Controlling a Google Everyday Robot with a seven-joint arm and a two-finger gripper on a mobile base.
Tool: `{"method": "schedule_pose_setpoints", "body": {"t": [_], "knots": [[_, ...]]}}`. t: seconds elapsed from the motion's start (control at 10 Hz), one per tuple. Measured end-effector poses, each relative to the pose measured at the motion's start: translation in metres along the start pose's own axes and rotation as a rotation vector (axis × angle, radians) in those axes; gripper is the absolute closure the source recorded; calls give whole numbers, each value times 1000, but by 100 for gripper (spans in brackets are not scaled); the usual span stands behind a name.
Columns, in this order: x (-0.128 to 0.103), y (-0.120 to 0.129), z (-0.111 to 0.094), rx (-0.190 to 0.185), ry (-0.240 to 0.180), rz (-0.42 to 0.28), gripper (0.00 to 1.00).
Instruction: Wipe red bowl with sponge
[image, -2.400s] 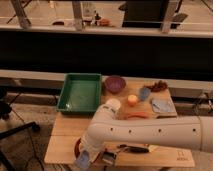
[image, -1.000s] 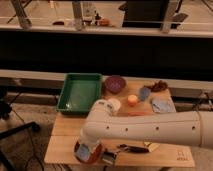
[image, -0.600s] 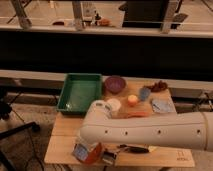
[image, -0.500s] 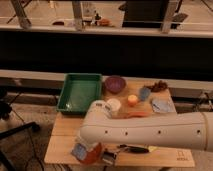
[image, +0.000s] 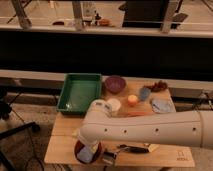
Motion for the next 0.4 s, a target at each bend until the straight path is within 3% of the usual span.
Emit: {"method": "schedule_pose_setpoints", "body": {"t": [0.2,0.4], "knots": [[6,4,0,-4,1,24,24],[15,5,-9,9,-1,24,40]]}}
